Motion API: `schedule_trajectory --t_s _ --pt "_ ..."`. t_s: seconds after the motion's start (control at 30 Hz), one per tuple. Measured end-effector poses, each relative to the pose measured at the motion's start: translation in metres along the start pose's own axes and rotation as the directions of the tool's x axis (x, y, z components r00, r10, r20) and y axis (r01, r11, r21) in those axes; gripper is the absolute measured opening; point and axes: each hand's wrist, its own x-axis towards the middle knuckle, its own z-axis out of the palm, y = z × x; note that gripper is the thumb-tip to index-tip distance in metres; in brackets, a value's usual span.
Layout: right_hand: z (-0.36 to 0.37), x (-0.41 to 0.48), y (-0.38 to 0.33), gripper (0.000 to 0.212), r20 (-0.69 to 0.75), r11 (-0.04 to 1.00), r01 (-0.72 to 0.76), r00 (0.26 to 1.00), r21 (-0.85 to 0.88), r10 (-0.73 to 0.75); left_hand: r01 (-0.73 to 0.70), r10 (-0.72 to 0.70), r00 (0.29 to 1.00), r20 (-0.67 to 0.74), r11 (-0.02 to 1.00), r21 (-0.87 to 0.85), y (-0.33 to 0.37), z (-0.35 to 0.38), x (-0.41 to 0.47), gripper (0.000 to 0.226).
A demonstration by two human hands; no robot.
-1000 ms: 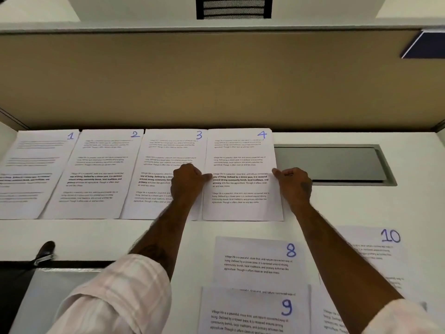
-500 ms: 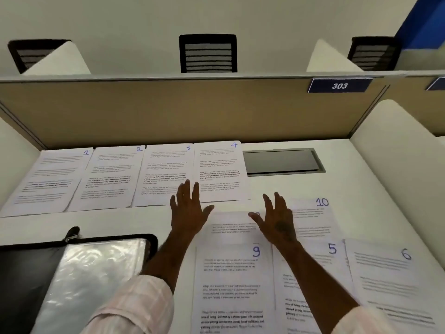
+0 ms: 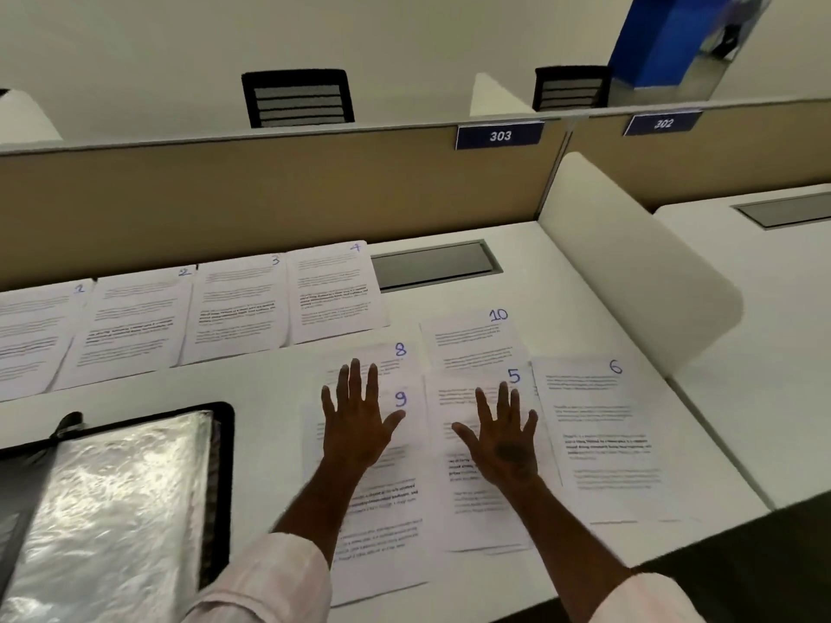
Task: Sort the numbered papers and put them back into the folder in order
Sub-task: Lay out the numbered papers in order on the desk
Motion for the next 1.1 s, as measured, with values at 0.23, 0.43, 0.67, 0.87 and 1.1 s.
schedule_trajectory --t_s 0.23,0.43,0.67,0.87,1.1 --pt "0.021 -0.024 0.065 0.098 0.025 1.0 -0.019 1.0 0.006 0.018 0.114 -0.108 0.988 0.113 0.992 -0.045 0.087 0.041 -0.041 0.094" --pt "0.014 -0.018 0.092 0.065 -0.007 0.994 0.007 1.0 0.109 -0.006 0.397 -0.387 0.912 0.134 0.916 -0.06 0.138 0.053 -0.056 0.099" --pt "0.019 -0.013 0.1 0.074 -0.02 0.963 -0.023 0.999 0.269 0.029 0.577 -0.551 0.814 0.183 0.803 -0.149 0.162 0.063 -0.055 0.101" --pt "0.007 0.004 0.096 0.082 0.115 0.811 -0.249 0.968 0.529 0.223 0.638 -0.611 0.763 0.213 0.765 -0.09 0.169 0.064 -0.049 0.096" --pt "0.004 0.016 0.091 0.079 0.238 0.695 -0.415 0.909 0.587 0.341 0.659 -0.626 0.739 0.248 0.749 -0.072 0.167 0.061 -0.043 0.091"
